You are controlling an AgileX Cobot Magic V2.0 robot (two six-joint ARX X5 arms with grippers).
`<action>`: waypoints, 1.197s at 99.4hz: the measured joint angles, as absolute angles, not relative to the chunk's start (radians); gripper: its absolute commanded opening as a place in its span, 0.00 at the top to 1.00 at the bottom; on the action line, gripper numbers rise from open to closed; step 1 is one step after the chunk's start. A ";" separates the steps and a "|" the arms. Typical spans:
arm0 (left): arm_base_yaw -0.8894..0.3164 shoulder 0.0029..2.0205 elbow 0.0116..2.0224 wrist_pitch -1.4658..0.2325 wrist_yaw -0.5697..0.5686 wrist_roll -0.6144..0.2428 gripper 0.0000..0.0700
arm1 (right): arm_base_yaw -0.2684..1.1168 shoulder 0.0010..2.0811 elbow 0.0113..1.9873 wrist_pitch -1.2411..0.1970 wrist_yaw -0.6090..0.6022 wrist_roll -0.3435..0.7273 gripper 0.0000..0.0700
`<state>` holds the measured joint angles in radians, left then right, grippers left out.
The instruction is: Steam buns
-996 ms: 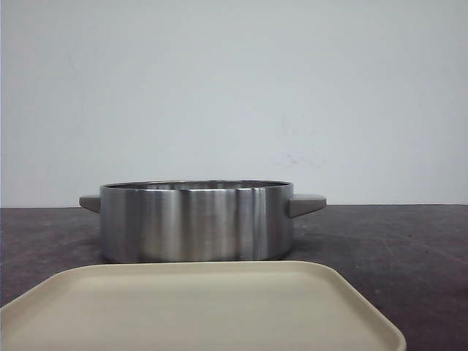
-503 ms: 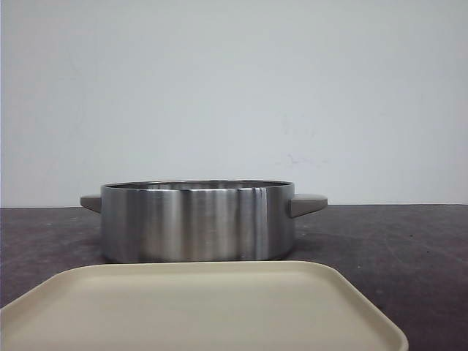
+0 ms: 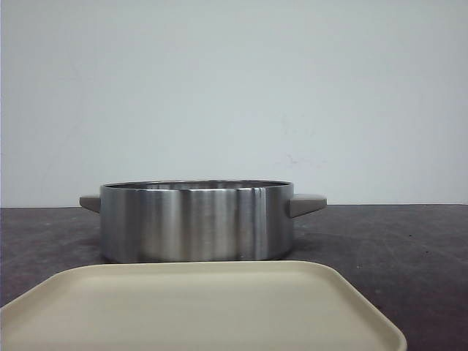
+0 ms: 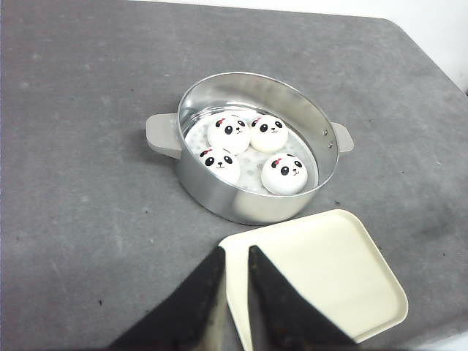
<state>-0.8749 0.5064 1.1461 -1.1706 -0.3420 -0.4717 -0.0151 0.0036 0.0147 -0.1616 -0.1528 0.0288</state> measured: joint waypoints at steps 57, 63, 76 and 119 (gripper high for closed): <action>-0.875 0.506 1.146 -1.170 -0.364 -0.451 1.00 | -0.015 0.004 0.015 -0.162 -0.153 0.028 1.00; -0.863 0.505 1.146 -1.162 -0.395 -0.426 1.00 | -0.015 0.004 0.015 -0.162 -0.153 0.028 1.00; -0.778 0.471 1.063 -0.947 -0.406 -0.305 1.00 | -0.015 0.004 0.015 -0.162 -0.153 0.028 1.00; -0.308 0.131 0.143 0.049 -0.176 -0.019 1.00 | -0.015 0.004 0.015 -0.162 -0.153 0.026 1.00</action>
